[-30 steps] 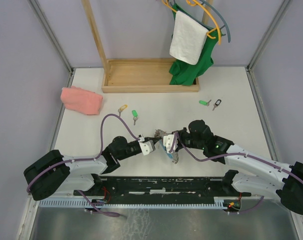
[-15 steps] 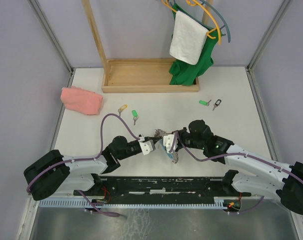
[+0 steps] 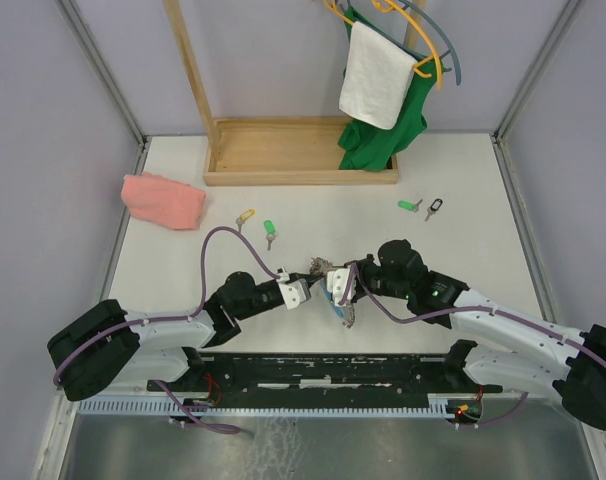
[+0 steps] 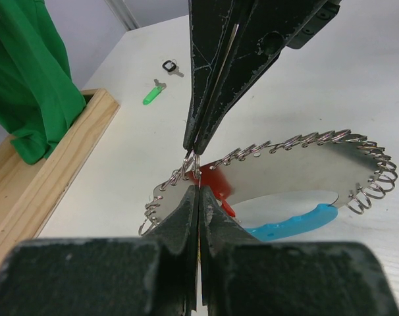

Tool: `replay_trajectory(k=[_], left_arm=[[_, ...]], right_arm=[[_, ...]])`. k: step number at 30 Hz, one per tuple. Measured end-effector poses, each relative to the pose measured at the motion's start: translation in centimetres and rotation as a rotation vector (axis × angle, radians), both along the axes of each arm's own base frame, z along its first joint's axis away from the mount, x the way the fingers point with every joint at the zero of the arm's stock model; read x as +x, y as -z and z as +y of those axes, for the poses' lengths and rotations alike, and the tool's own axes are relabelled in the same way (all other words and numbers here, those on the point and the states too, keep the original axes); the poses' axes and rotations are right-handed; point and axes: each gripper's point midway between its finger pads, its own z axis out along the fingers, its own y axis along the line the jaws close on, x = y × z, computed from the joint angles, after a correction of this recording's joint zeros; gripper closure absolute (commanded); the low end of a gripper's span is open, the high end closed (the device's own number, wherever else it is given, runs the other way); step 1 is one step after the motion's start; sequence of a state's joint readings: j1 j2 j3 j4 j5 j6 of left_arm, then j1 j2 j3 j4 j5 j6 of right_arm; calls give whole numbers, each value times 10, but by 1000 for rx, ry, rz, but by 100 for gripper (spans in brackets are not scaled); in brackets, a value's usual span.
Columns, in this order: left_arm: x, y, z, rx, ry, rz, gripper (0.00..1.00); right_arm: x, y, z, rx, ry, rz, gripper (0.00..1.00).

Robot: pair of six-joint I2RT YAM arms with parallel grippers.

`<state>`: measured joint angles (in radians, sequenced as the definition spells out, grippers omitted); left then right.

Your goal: Put the keys on the keyring

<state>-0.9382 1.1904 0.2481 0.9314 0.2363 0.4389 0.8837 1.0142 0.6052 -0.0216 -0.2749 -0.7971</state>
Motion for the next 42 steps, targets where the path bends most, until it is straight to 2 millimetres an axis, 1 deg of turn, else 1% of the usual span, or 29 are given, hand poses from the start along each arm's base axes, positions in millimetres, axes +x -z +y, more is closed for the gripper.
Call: replay_trajectory(k=[21,42], left_arm=[[3,0,2,1,-21,2,97],[0,0,0,0,2,1,97]], right_arm=[[1,0,0,2,9,-1,99],[2,-1,-1,4,16,-3,99]])
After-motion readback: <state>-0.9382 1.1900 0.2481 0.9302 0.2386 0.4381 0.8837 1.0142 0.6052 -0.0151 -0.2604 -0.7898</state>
